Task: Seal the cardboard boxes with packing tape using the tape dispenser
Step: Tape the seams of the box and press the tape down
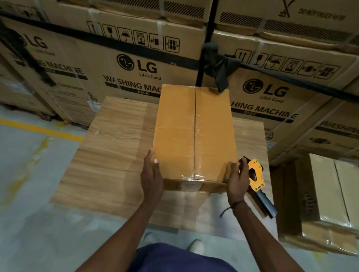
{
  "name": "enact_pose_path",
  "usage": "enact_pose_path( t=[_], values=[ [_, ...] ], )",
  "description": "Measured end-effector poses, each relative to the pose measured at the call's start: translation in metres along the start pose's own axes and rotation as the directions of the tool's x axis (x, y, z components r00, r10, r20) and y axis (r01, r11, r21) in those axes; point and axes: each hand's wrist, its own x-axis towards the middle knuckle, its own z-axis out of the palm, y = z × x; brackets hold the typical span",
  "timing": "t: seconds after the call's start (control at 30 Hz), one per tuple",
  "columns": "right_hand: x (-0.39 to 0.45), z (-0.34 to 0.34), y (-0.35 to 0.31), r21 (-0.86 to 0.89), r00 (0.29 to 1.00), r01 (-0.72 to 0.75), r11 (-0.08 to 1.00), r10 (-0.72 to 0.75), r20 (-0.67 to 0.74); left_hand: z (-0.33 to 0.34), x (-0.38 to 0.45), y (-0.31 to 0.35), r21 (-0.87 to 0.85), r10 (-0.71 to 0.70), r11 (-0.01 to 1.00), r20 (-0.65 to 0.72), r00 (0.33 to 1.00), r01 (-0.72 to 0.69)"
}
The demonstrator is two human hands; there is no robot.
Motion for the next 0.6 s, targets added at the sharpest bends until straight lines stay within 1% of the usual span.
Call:
enact_pose_path(
  t=[0.03,0.07,0.13,0.2,0.27,0.3,0.4,0.5,0.6],
  values=[
    [0.004,0.007,-0.003,0.019,0.993,-0.073,0.997,0.074,-0.097,0.006,0.001,0.003,-0.023,-0.061,0.998,-0.093,0.994,0.059],
    [0.008,0.012,-0.005,0.0,0.982,-0.116,0.993,0.115,-0.152,0.012,0.003,0.006,-0.061,-0.13,0.991,-0.172,0.977,0.121],
    [0.016,0.017,-0.004,-0.098,0.973,-0.153,0.983,0.132,-0.191,0.02,0.008,0.008,-0.12,-0.253,0.966,-0.271,0.929,0.228],
    [0.017,0.018,-0.002,-0.19,0.972,-0.149,0.97,0.108,-0.209,0.023,0.01,0.007,-0.082,-0.278,0.96,-0.32,0.906,0.266],
    [0.016,0.018,-0.003,-0.264,0.978,-0.092,0.96,0.037,-0.204,0.025,0.01,0.007,-0.06,-0.298,0.953,-0.338,0.893,0.296],
    [0.016,0.017,-0.002,-0.272,0.983,-0.066,0.96,0.016,-0.183,0.025,0.011,0.005,-0.06,-0.305,0.951,-0.34,0.89,0.303],
    [0.018,0.014,0.001,-0.207,0.992,-0.043,0.977,0.017,-0.121,0.026,0.012,0.001,-0.112,-0.35,0.937,-0.32,0.88,0.331],
    [0.025,0.01,0.011,-0.108,0.995,-0.095,0.99,0.09,-0.051,0.025,0.011,0.002,-0.2,-0.41,0.909,-0.285,0.867,0.364],
    [0.032,0.003,0.02,-0.076,0.981,-0.176,0.981,0.181,0.064,0.018,0.01,0.0,-0.193,-0.373,0.922,-0.211,0.904,0.336]
  ],
)
